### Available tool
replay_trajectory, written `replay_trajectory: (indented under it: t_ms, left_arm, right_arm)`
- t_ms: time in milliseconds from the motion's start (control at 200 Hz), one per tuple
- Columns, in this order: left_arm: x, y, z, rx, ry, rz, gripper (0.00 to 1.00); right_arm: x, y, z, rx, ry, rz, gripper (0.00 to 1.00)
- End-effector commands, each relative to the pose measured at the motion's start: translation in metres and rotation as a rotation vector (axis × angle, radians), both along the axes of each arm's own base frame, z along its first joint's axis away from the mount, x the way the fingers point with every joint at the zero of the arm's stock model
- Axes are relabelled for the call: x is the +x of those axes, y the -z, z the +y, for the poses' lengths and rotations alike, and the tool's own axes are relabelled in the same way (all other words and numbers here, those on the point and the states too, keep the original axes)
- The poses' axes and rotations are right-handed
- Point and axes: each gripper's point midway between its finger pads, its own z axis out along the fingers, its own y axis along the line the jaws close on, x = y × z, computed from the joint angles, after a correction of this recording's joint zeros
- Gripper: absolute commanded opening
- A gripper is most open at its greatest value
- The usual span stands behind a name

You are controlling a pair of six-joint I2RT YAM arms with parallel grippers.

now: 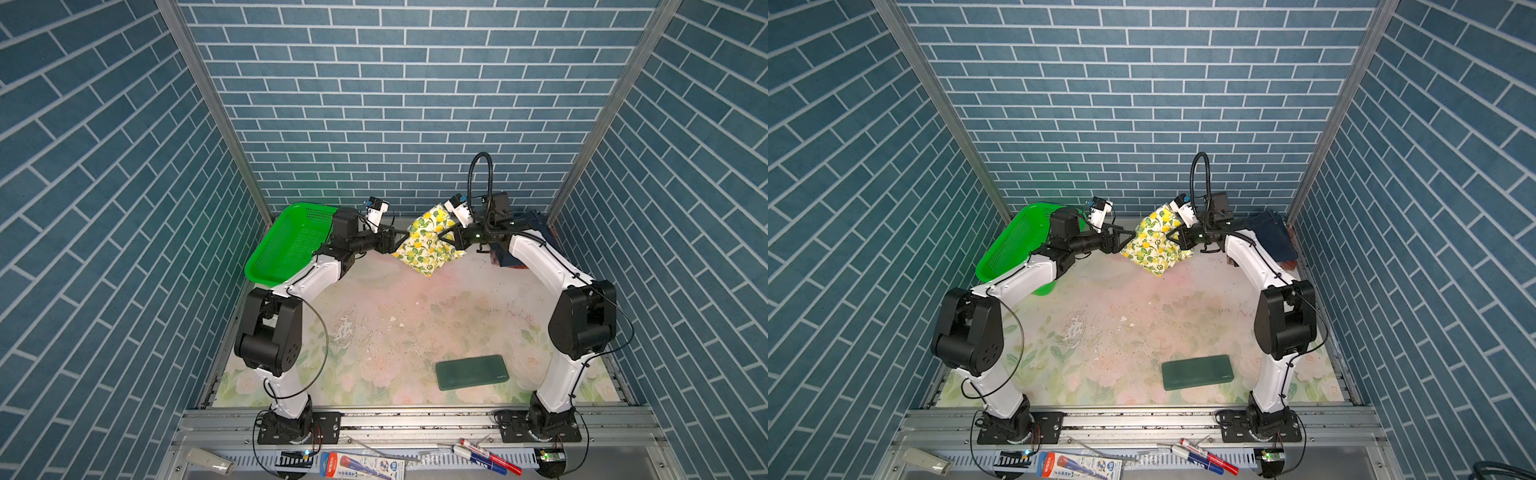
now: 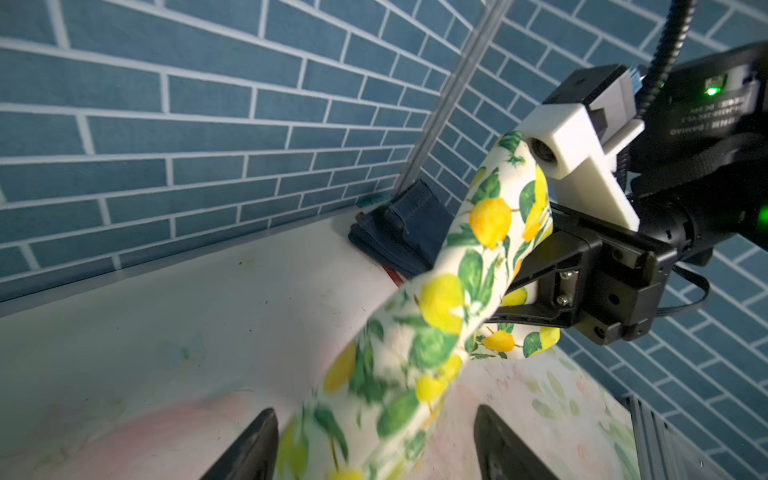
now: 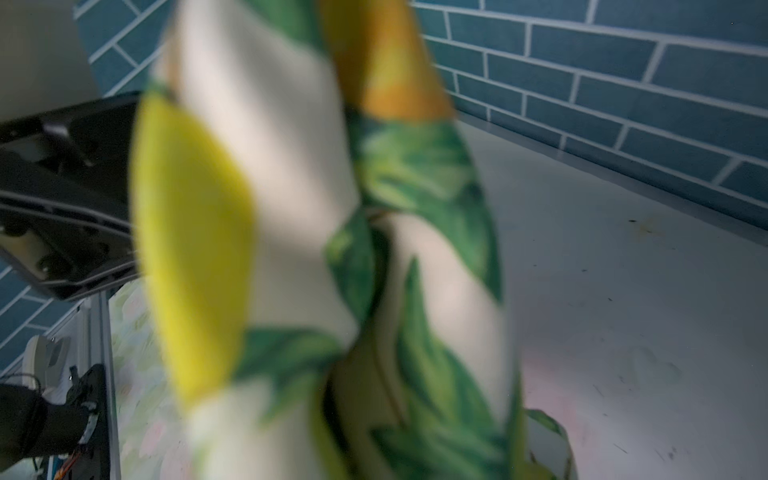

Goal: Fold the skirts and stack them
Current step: 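Carry the bundle with the right gripper toward the denim stack while left gripper releases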

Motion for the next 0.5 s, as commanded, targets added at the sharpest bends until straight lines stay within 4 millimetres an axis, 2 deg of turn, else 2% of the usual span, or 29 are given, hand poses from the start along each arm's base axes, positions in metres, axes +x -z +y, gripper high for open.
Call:
replay_trajectory:
  t_ms: [0,120,260,310,320,345,495]
  left_arm:
    - [0.003,-0.012,0.003,-0.058,-0.056,-0.021,0.76]
    - [-0.005,-0.008,0.004,-0.097,-0.057,-0.008,0.76]
    - [-0.015,0.007,0.006,-0.113,-0.046,0.023,0.76]
    - [-0.018,0.012,0.006,-0.118,-0.043,0.031,0.77]
    - [-0.018,0.012,0.005,-0.120,-0.039,0.030,0.76]
    - [-0.020,0.015,0.005,-0.124,-0.035,0.037,0.76]
    - [-0.024,0.025,0.003,-0.137,-0.019,0.062,0.76]
  right_arm:
    - [0.013,0.033,-0.035,-0.095,0.174,0.218,0.00]
    - [0.043,0.041,-0.068,-0.086,0.308,0.290,0.00]
    - [0.074,0.049,-0.109,-0.106,0.448,0.316,0.00]
    - [0.081,0.047,-0.123,-0.126,0.485,0.316,0.00]
    - [0.085,0.058,-0.125,-0.136,0.490,0.333,0.00]
    - [0.088,0.062,-0.130,-0.146,0.502,0.344,0.00]
    - [0.102,0.056,-0.159,-0.201,0.570,0.326,0.00]
